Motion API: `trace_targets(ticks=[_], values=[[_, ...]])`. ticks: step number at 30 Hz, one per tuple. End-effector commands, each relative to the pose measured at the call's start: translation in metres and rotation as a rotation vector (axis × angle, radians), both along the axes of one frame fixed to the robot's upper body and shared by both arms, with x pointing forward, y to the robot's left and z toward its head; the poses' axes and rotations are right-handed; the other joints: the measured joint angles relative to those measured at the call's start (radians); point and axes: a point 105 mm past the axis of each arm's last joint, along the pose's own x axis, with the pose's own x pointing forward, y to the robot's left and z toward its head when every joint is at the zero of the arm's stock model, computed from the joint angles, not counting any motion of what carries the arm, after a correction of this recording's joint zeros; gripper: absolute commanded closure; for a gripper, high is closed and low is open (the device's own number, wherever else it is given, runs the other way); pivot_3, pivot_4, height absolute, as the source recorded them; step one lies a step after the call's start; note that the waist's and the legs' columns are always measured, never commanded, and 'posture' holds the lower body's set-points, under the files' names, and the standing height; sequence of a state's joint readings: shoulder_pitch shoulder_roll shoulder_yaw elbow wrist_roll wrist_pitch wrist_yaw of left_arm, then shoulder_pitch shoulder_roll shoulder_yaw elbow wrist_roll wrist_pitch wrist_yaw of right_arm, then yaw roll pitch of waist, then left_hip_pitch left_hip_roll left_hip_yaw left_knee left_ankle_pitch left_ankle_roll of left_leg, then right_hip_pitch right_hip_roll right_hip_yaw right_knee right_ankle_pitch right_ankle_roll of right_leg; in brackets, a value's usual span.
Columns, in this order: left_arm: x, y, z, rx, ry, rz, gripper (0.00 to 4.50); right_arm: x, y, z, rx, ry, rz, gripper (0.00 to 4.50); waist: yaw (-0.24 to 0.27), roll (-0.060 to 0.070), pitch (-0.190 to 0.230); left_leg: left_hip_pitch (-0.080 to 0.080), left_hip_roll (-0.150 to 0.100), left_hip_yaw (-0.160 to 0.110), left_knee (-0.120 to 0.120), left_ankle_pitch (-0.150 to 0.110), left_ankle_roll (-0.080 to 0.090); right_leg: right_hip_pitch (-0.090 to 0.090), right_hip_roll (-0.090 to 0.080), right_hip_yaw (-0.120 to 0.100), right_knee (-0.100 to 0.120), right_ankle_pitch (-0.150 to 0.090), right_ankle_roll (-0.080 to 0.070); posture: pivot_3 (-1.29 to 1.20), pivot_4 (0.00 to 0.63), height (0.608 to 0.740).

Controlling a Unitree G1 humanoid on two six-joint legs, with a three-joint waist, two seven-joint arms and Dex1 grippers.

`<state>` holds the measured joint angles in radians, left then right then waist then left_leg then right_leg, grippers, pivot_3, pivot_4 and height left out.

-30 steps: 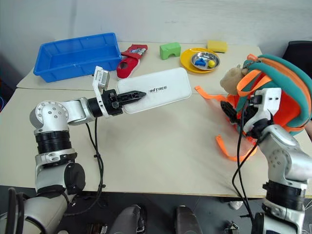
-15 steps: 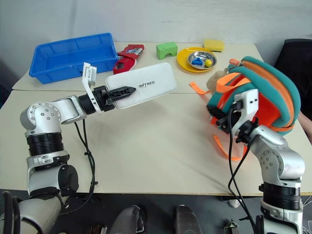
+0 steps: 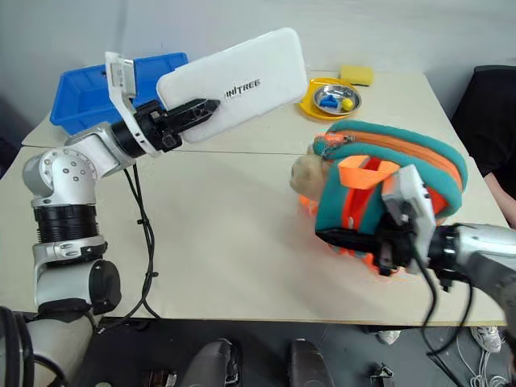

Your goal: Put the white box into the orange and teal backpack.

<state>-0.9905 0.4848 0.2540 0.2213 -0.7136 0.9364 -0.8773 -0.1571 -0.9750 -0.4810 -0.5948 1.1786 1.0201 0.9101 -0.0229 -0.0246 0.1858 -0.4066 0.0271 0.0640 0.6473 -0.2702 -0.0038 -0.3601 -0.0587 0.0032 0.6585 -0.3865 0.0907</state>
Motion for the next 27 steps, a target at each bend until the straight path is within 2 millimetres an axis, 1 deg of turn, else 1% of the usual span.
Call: trace_targets(ticks=[1,4,7,10,12,14,16,20,24,27], values=[[-0.028,-0.007,0.022,0.0,-0.137,-0.167,3.29,-0.024,-0.003,0.018,0.015,-0.002,0.087,4.48,-0.002,0.0,0.0,0.0,0.0,0.0,0.0,0.0,0.0,0.0,0.0,0.0,0.0,0.0,0.0,0.0,0.15,0.74],[-0.034,-0.014,0.016,0.045,-0.17,-0.23,3.29,-0.031,-0.011,0.027,0.024,0.024,0.092,4.48,-0.002,0.0,0.0,0.001,0.0,0.0,0.0,0.0,0.001,0.0,0.0,0.0,-0.001,0.0,0.0,0.0,0.15,0.74],[-0.036,-0.021,0.007,0.089,-0.191,-0.274,3.29,-0.035,-0.013,0.034,0.034,0.034,0.106,4.48,0.0,0.0,0.0,0.001,0.0,0.0,0.001,0.0,0.001,0.001,0.0,0.0,-0.001,0.0,0.0,0.0,0.15,0.74],[-0.037,-0.028,-0.004,0.149,-0.228,-0.309,3.29,-0.035,-0.016,0.035,0.034,0.042,0.102,4.48,0.0,0.0,0.0,0.0,0.0,0.0,0.001,0.0,0.002,0.001,0.0,0.0,-0.001,0.0,0.0,0.0,0.15,0.74],[-0.037,-0.031,-0.009,0.19,-0.252,-0.337,3.29,-0.032,-0.02,0.034,0.026,0.047,0.078,4.48,0.0,0.0,0.0,0.0,0.0,0.0,0.001,0.0,0.002,0.001,0.0,0.0,-0.001,0.0,0.0,0.0,0.15,0.74],[-0.033,-0.031,-0.016,0.258,-0.29,-0.344,3.29,-0.03,-0.024,0.032,0.014,0.05,0.055,4.48,0.001,0.0,0.0,0.0,0.0,0.0,0.001,0.0,0.002,0.001,0.0,0.0,-0.001,0.0,0.0,0.0,0.15,0.74],[-0.024,-0.032,-0.021,0.323,-0.328,-0.321,3.29,-0.03,-0.026,0.033,0.017,0.053,0.055,4.48,0.003,0.0,0.0,0.0,0.0,0.0,0.001,0.0,0.002,0.001,0.0,0.0,-0.001,0.0,0.0,0.0,0.15,0.74],[-0.016,-0.032,-0.023,0.436,-0.402,-0.354,3.29,-0.03,-0.028,0.034,0.01,0.052,0.05,4.48,0.019,0.0,0.0,0.0,-0.001,0.0,0.002,0.0,0.004,0.001,0.0,0.001,-0.001,0.0,0.0,0.0,0.15,0.74],[-0.012,-0.03,-0.017,0.516,-0.446,-0.416,3.29,-0.026,-0.032,0.033,0.001,0.051,0.033,4.48,0.023,-0.001,0.0,0.0,-0.001,0.0,0.002,0.0,0.005,0.001,0.0,0.0,-0.001,0.0,0.0,0.0,0.15,0.74],[-0.011,-0.036,-0.017,0.565,-0.469,-0.482,3.29,-0.019,-0.034,0.031,-0.007,0.043,0.015,4.48,0.023,-0.001,0.001,0.0,-0.001,0.0,0.002,-0.001,0.005,0.001,0.0,0.0,-0.002,0.0,0.0,0.0,0.15,0.74]])
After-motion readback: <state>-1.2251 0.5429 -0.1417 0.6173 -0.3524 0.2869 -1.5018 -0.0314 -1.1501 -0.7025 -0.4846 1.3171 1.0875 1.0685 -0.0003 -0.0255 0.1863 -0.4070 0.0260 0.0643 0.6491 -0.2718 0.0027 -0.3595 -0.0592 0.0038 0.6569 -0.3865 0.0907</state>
